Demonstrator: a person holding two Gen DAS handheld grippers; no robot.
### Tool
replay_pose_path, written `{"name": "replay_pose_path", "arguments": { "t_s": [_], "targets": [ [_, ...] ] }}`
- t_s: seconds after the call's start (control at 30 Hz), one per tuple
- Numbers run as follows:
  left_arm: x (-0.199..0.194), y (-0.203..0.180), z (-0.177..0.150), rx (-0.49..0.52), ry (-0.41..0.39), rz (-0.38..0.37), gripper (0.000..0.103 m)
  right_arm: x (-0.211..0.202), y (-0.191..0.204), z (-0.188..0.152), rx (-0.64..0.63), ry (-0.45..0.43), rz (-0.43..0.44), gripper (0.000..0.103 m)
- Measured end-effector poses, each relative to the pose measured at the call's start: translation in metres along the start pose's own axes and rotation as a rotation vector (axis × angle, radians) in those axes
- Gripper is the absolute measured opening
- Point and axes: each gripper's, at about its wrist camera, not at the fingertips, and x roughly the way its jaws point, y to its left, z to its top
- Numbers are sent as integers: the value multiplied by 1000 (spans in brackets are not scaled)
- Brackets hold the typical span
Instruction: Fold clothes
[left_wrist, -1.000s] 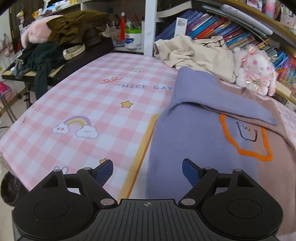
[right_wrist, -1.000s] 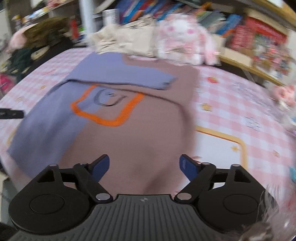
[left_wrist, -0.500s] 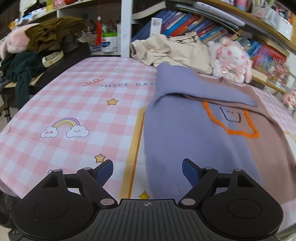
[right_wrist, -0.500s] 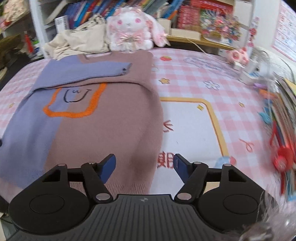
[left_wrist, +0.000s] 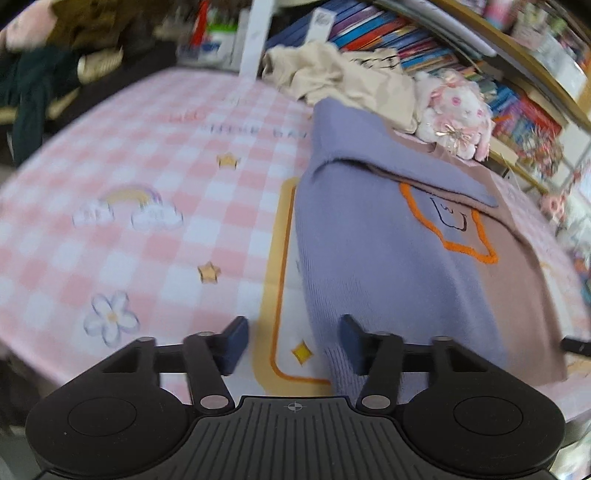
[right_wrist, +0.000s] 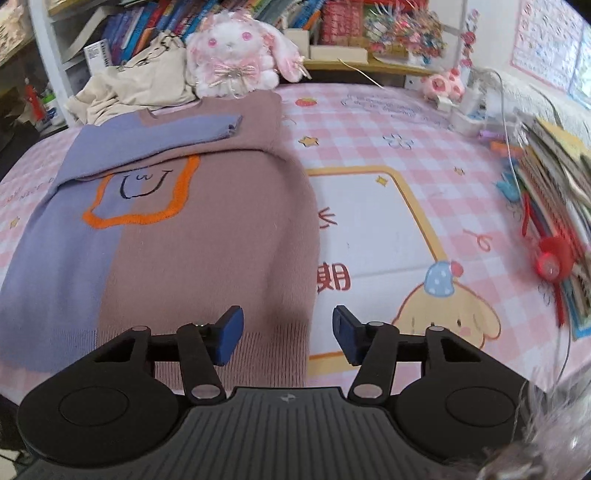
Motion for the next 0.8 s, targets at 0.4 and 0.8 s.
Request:
{"name": "replay_pose_path", "arguments": {
  "t_s": [0.4, 0.8],
  "targets": [
    [12, -6, 9, -31, 29, -62, 40, 14, -14, -1, 62, 84, 15, 29],
    [1, -10, 12, -18, -9, -111, 2, 6, 4, 2, -63, 56, 108, 10]
  ]
}}
